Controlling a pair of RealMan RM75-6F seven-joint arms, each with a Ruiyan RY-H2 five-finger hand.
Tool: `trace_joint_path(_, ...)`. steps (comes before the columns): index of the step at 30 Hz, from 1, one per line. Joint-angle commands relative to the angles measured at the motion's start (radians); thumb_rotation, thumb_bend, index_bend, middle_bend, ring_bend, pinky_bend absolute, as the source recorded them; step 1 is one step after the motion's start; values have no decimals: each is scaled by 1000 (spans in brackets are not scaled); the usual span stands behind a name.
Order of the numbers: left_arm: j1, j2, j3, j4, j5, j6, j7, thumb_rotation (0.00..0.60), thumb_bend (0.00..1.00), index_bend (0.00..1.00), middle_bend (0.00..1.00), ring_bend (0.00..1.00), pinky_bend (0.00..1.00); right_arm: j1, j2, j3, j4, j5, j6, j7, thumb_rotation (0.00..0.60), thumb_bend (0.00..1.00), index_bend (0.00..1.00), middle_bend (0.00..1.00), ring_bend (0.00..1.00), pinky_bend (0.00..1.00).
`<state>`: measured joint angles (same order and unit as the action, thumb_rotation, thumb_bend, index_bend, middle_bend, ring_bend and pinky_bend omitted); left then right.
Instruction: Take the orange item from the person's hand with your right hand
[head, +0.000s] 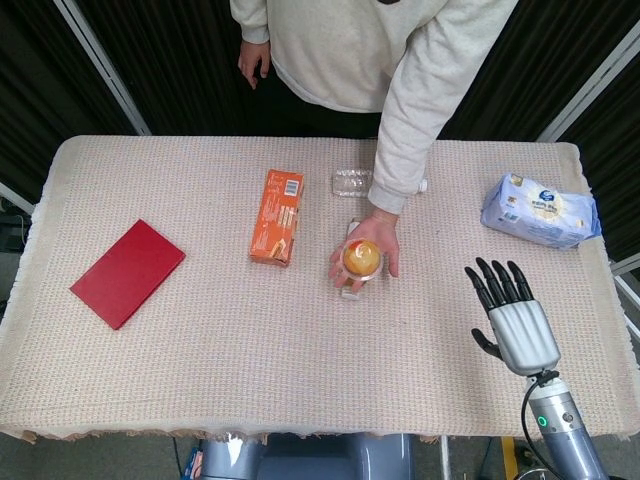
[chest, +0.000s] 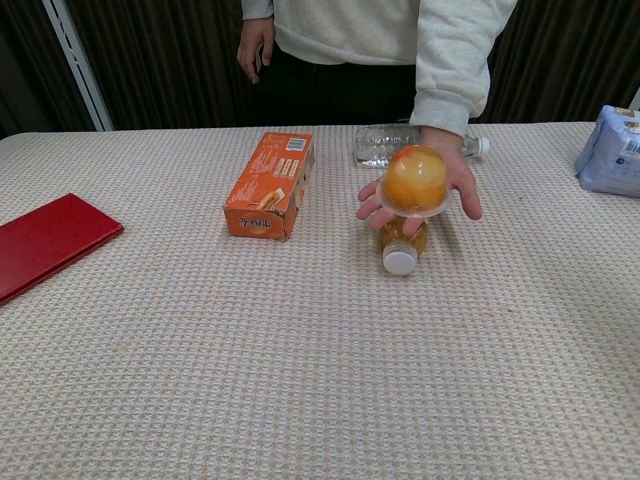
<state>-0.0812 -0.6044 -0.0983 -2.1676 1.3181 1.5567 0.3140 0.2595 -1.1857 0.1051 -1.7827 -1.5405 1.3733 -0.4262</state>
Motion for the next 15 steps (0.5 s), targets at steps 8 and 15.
trace_joint_path(8,0,0,0,-2,-1,1,1,600,152,0,0,0,0,238,-47,193,-173,385,-247,-249,600,155,163,98,25,161)
trace_joint_path(15,-3,3,-1,3,-4,-8,-13,600,152,0,0,0,0,398,-175,267,-134,654,-248,-419,600,155,203,150,75,200)
